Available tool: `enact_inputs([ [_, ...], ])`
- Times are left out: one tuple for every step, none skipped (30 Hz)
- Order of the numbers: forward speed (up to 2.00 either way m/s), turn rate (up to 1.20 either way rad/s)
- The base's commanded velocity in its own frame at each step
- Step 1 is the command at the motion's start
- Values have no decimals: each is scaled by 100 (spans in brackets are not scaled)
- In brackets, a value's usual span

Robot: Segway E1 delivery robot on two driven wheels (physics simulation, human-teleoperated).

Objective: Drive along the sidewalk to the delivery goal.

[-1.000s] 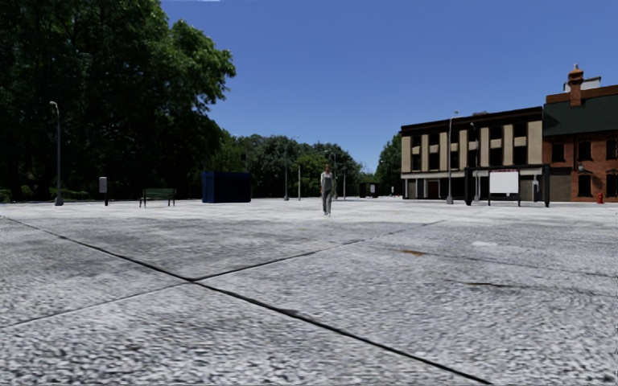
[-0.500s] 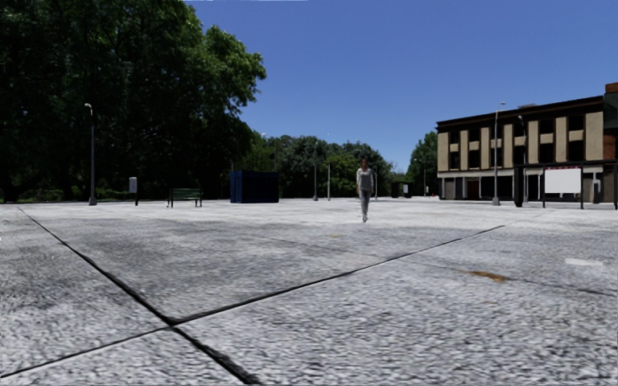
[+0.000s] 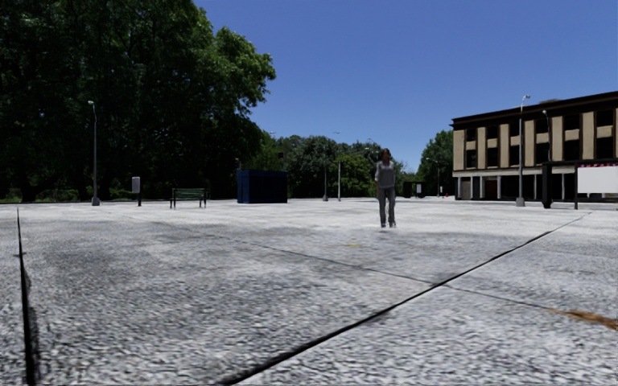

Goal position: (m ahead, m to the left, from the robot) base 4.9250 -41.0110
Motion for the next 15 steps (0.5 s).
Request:
enact_inputs([
  [200,0],
  [200,0],
  [200,0],
  [200,0],
  [200,0],
  [200,0],
  [200,0],
  [200,0],
  [200,0],
  [200,0],
  [200,0],
  [200,0],
  [200,0],
  [200,0],
  [200,0],
])
